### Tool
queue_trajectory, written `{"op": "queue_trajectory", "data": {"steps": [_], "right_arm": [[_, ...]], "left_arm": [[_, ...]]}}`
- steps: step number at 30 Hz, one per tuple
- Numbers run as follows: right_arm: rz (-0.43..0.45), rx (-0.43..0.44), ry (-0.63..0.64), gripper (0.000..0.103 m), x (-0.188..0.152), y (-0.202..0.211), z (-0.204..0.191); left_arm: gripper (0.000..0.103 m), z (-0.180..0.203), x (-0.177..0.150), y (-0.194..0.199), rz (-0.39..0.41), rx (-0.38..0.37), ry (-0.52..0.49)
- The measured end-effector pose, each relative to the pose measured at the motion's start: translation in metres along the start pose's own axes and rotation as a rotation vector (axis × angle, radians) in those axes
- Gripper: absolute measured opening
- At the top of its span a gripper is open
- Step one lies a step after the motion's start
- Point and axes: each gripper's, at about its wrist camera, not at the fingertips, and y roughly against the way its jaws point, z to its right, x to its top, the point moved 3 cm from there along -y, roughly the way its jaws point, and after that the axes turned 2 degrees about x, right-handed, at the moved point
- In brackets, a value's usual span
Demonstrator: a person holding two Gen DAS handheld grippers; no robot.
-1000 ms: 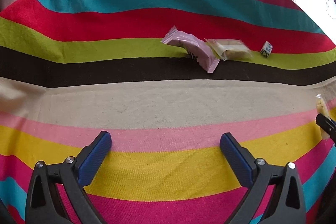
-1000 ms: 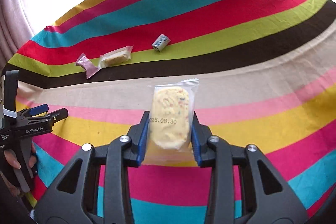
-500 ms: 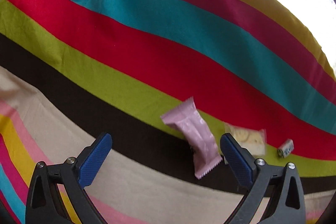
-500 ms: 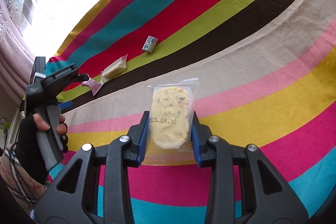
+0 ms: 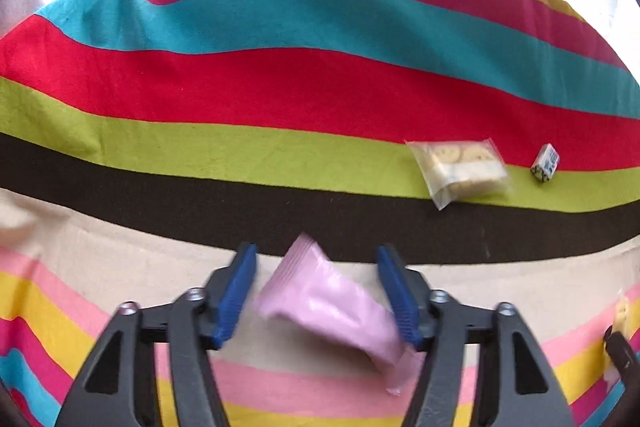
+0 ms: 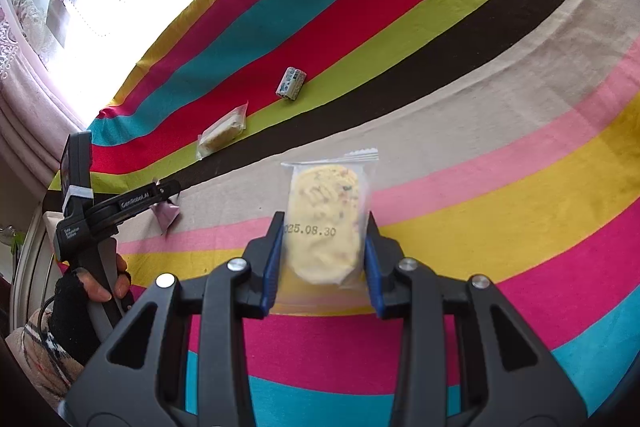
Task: Organize snacks
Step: 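Grasp the pink candy packet with the left tool and lift it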
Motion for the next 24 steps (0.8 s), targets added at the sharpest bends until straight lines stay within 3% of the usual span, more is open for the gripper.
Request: {"op": "queue_trajectory", "data": {"steps": [4,7,9,13,15,19,20,21,22,24], "right_arm": [[0.0,0.001,0.0,0.04,0.0,0.0,0.0],[0.0,0.001,0.001,0.04,0.0,0.0,0.0],[0.0,0.001,0.0,0.04,0.0,0.0,0.0],[0.0,0.001,0.001,0.04,0.0,0.0,0.0],[0.0,0.001,0.001,0.04,0.0,0.0,0.0],[-0.001,0.001,0.001,0.04,0.0,0.001,0.0],[-0.001,0.002,0.002,0.04,0.0,0.001,0.0],[-0.001,0.002,0.002,0.04,0.0,0.001,0.0],[-0.001,0.003,0.001,0.04,0.0,0.001,0.0],[-0.001,0.005,0.001,0.04,0.001,0.0,0.0]], "left_arm": [[0.086,-0.003,-0.018,0.007,-0.013,0.011,0.026],[0.086,-0.005,-0.032,0.017,-0.037,0.046,0.119],[0.086,-0.005,-0.046,0.028,-0.028,0.025,0.171],[0.086,0.001,-0.063,0.037,-0.049,0.021,0.175],[0.086,0.005,-0.065,0.034,-0.039,0.039,0.119],[0.085,0.01,-0.053,0.022,-0.019,0.056,0.116],[0.075,0.01,-0.049,0.021,-0.009,0.052,0.099],[0.045,0.012,-0.043,0.022,-0.002,0.032,0.078],[0.025,0.017,-0.044,0.025,-0.012,0.014,0.061],[0.02,0.024,-0.05,0.033,-0.037,-0.043,0.052]]}}
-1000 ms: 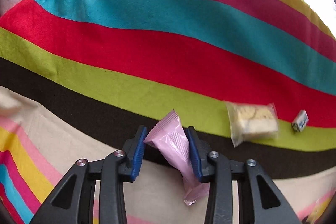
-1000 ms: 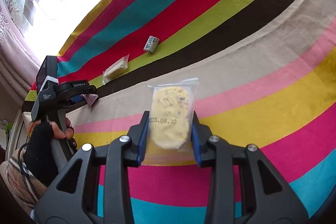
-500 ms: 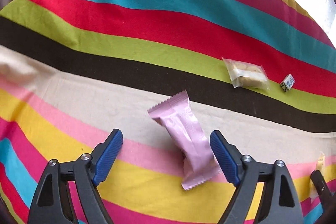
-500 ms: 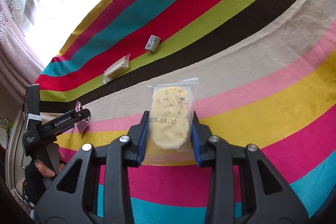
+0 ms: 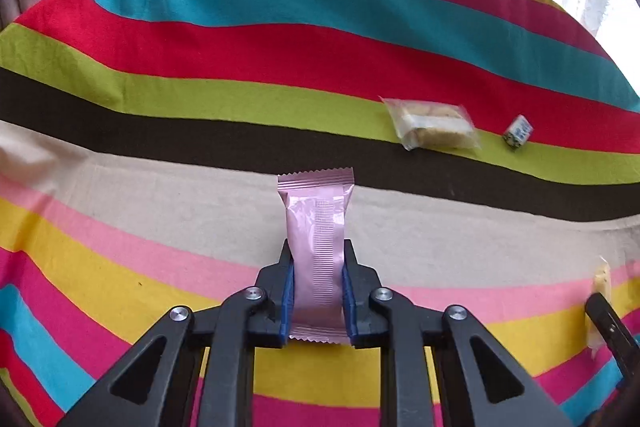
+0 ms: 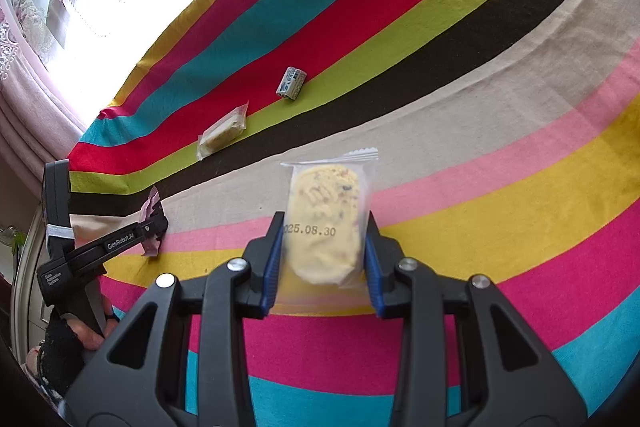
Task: Organize snacks
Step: 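Grasp the pink candy packet with the left tool and lift it, then carry the pink packet in the left tool and cookie packet in the right over the white box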
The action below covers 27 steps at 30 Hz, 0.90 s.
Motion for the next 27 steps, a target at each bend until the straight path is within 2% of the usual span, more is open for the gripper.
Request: {"op": "queue_trajectory", "data": {"steps": [4,7,13,16,21,27], "right_arm": [[-0.001,0.005,-0.001,0.04,0.0,-0.001,0.001],[-0.001,0.006,-0.002,0.04,0.0,-0.001,0.001],[0.028,-0.028,0.058,0.039,-0.009,0.013,-0.015],[0.012,-0.048,0.109,0.039,-0.03,0.025,-0.034],[-0.023,-0.07,0.111,0.039,-0.073,0.048,-0.049],[-0.061,-0.084,0.152,0.039,-0.104,0.074,-0.069]], "left_arm": [[0.02,0.004,-0.036,0.028,0.05,-0.061,-0.072],[0.02,-0.001,-0.063,0.048,0.055,-0.073,-0.091],[0.02,-0.019,-0.084,0.075,0.058,-0.079,-0.085],[0.02,-0.037,-0.102,0.091,0.064,-0.078,-0.087],[0.02,-0.057,-0.123,0.106,0.067,-0.089,-0.076],[0.02,-0.064,-0.144,0.121,0.074,-0.107,-0.102]]}}
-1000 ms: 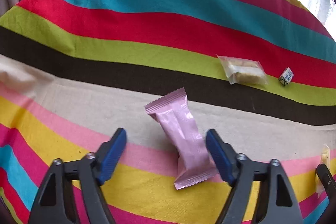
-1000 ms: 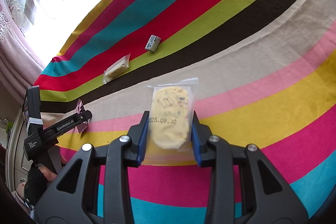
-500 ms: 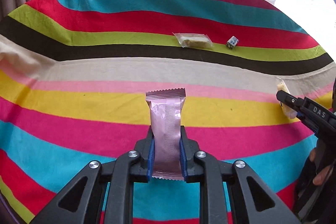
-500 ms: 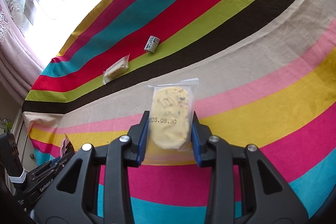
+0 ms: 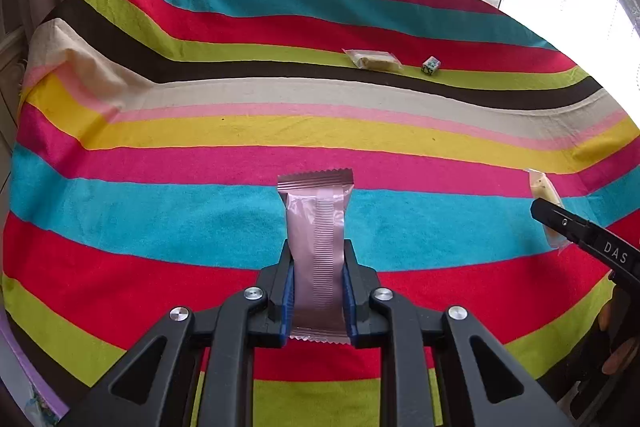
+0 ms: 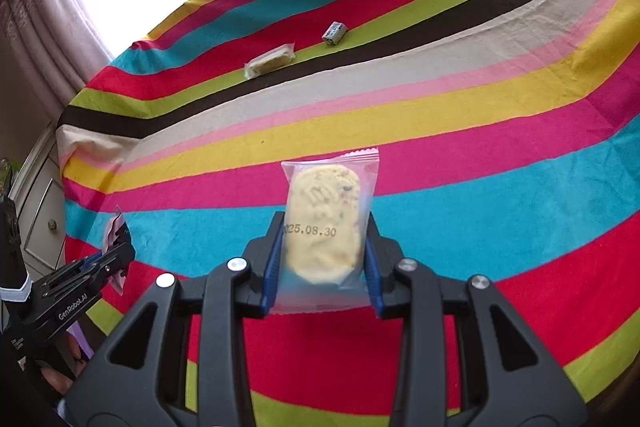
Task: Organize snacks
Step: 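Carry the pink packet in the left tool and cookie packet in the right over the white box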
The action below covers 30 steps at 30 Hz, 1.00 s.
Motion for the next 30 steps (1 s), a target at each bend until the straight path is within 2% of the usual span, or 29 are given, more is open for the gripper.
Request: {"op": "queue_trajectory", "data": {"steps": [8,13,30], "right_arm": [[-0.095,0.034,0.072,0.039,-0.033,0.008,-0.039],[-0.131,0.065,0.166,0.039,-0.046,0.011,-0.076],[-0.183,0.18,0.426,0.039,-0.075,0.019,-0.185]], "left_arm": [[0.021,-0.008,-0.029,0.019,-0.01,-0.013,-0.02],[0.021,-0.025,-0.037,0.039,0.003,-0.004,-0.006],[0.021,-0.098,-0.076,0.097,0.025,0.031,0.061]]}}
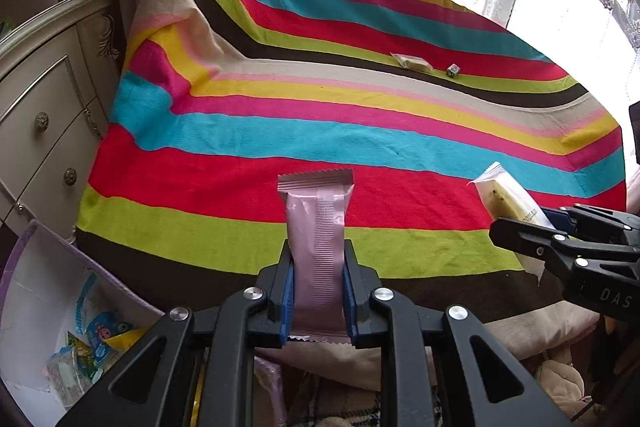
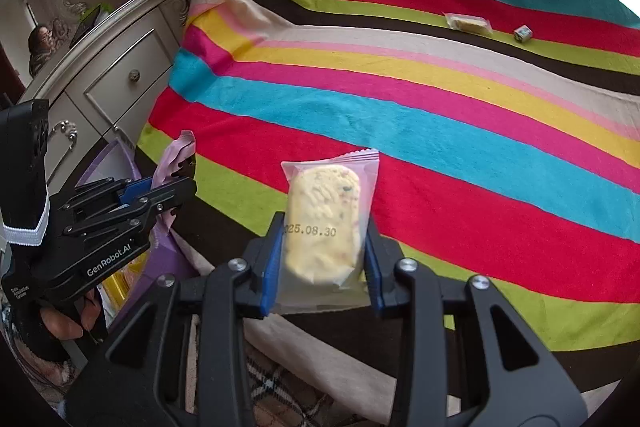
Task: Organize snacks
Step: 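Carry the pink packet in the left tool and cookie packet in the right over the white box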
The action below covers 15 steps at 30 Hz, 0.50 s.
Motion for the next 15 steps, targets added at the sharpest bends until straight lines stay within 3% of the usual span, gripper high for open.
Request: {"op": "queue_trajectory", "data": {"steps": [15], "right_arm": [[-0.062,0.106,0.26,0.039,-0.003,-0.016,-0.102]], "left_arm": [[0.021,-0.089,-0.039,0.041,-0.007,0.106,0.136]]}}
